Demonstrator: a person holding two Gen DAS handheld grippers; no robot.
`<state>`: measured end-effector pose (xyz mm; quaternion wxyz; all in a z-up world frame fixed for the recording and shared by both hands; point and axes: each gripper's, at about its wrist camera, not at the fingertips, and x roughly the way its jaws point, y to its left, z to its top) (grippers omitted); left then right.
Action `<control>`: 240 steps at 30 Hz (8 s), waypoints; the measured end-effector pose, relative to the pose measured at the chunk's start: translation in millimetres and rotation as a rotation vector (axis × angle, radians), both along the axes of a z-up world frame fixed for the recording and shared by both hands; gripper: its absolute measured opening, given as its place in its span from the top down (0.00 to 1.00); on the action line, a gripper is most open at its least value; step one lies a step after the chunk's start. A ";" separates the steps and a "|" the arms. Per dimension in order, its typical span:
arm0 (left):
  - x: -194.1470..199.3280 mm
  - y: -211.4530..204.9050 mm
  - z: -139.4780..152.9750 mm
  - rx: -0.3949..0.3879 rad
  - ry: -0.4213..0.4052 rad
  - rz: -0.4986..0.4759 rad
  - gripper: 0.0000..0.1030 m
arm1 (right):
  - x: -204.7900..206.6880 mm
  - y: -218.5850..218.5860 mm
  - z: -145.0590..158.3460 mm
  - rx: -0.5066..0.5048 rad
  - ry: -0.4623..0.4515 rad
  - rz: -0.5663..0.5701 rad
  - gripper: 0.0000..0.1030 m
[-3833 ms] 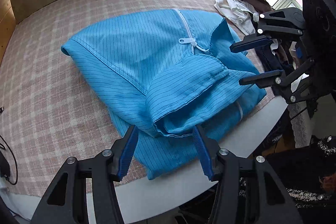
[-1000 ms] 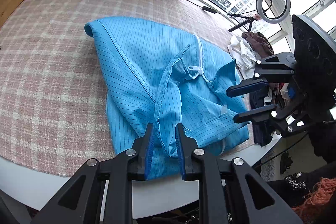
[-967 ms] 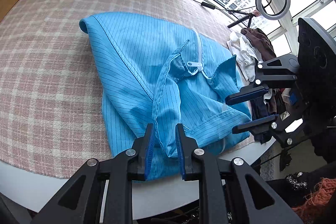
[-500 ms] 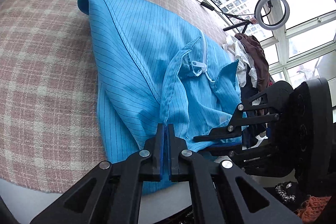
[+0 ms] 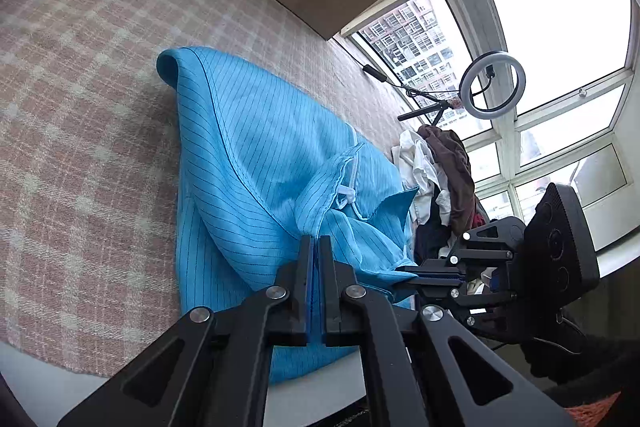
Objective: Fold clothes
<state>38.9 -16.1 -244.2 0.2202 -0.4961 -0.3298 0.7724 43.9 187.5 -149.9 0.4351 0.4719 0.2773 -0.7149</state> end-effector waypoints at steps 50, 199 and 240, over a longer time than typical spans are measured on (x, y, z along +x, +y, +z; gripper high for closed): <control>18.8 22.2 -5.4 -0.011 -0.074 0.136 0.99 | -28.1 36.2 6.7 -0.236 -0.209 -0.182 0.97; 70.4 160.2 15.2 -0.582 0.111 -0.523 0.91 | -82.2 133.4 -57.1 -0.242 -0.345 -0.441 0.97; -4.9 147.4 26.4 -0.715 0.148 -0.315 0.70 | -137.6 4.4 -45.5 -0.104 -0.250 -0.145 0.61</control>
